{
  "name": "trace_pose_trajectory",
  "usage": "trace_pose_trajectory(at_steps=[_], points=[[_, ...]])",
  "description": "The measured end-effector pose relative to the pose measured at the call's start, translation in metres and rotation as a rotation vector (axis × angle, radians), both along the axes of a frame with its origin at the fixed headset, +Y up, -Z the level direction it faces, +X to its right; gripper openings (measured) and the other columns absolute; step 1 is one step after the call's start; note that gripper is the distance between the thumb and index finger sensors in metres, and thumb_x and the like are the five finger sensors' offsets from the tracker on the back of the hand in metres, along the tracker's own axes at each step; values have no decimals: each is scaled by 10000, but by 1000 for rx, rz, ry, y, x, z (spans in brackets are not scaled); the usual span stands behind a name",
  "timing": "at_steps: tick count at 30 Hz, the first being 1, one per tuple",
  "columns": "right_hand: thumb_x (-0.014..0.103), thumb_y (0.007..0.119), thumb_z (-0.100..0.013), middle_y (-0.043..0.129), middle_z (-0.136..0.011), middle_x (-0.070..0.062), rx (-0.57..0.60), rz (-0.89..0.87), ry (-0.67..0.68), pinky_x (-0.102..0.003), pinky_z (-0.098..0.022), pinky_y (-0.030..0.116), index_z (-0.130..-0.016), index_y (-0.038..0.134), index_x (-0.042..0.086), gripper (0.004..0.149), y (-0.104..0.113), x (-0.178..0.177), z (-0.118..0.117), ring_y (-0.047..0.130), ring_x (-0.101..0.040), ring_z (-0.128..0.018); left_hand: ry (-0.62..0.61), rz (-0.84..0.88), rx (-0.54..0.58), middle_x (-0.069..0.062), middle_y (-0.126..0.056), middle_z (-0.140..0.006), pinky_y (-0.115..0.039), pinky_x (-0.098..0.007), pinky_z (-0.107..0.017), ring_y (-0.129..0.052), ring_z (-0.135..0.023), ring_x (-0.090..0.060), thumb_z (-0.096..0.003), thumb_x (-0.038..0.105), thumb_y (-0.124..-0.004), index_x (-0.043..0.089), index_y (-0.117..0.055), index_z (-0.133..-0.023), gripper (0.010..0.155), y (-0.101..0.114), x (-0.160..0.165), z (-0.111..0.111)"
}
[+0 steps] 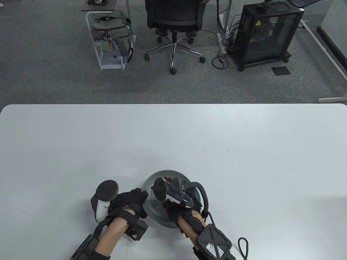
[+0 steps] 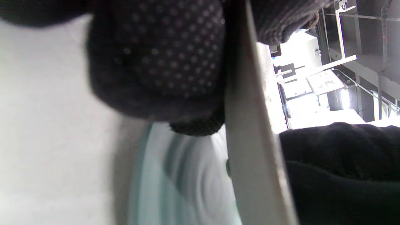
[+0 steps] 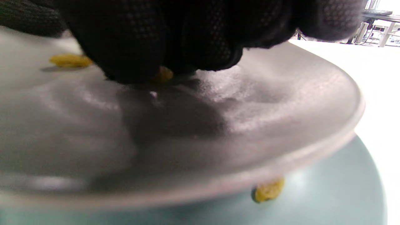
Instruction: Pick raisins with hand pinch into plate
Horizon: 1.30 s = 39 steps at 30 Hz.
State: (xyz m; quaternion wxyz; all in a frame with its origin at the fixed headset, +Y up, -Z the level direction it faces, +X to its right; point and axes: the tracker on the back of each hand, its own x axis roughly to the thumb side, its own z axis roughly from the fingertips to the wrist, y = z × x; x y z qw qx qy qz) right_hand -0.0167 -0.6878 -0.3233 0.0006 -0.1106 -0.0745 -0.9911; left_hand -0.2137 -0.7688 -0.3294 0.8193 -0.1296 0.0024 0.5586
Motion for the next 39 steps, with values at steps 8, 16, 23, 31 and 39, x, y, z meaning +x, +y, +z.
trace_pose_trajectory(at_steps=[8, 16, 23, 31, 39], points=[[403, 983, -388, 981, -640, -98, -4, 7, -2, -482, -444, 799, -799, 900, 119, 506, -3, -2, -1, 906, -304, -518, -3, -2, 0, -164, -1118, -530, -859, -396, -141, -1084, -137, -229, -491, 320, -775, -96, -772, -794, 515, 1, 1, 1], [416, 986, -379, 984, -609, -80, 0, -19, -5, -474, -427, 810, -768, 894, 125, 495, -3, -1, -2, 915, -292, -495, 1, -2, 5, -165, -1118, -532, -858, -394, -142, -1083, -139, -230, -490, 320, -775, -92, -771, -797, 514, 2, 0, 1], [422, 979, -385, 983, -616, -81, -14, -1, 7, -477, -431, 808, -769, 894, 126, 492, -4, -3, -3, 914, -296, -502, -6, -10, 6, -166, -1118, -531, -859, -393, -142, -1083, -137, -229, -490, 323, -775, -92, -771, -798, 516, 3, 0, 1], [429, 973, -390, 988, -613, -78, 10, -4, 25, -474, -432, 810, -763, 902, 131, 483, -2, -2, -1, 915, -292, -504, 7, -20, 4, -160, -1124, -524, -859, -396, -139, -1086, -134, -232, -491, 319, -779, -102, -777, -788, 515, 4, -1, 1], [429, 972, -390, 987, -613, -79, 61, -91, 12, -475, -433, 808, -764, 900, 130, 484, 17, 7, 4, 914, -294, -504, 79, -10, 23, -156, -1126, -520, -860, -395, -136, -1087, -131, -230, -490, 317, -780, -103, -780, -784, 512, 9, -17, -1]])
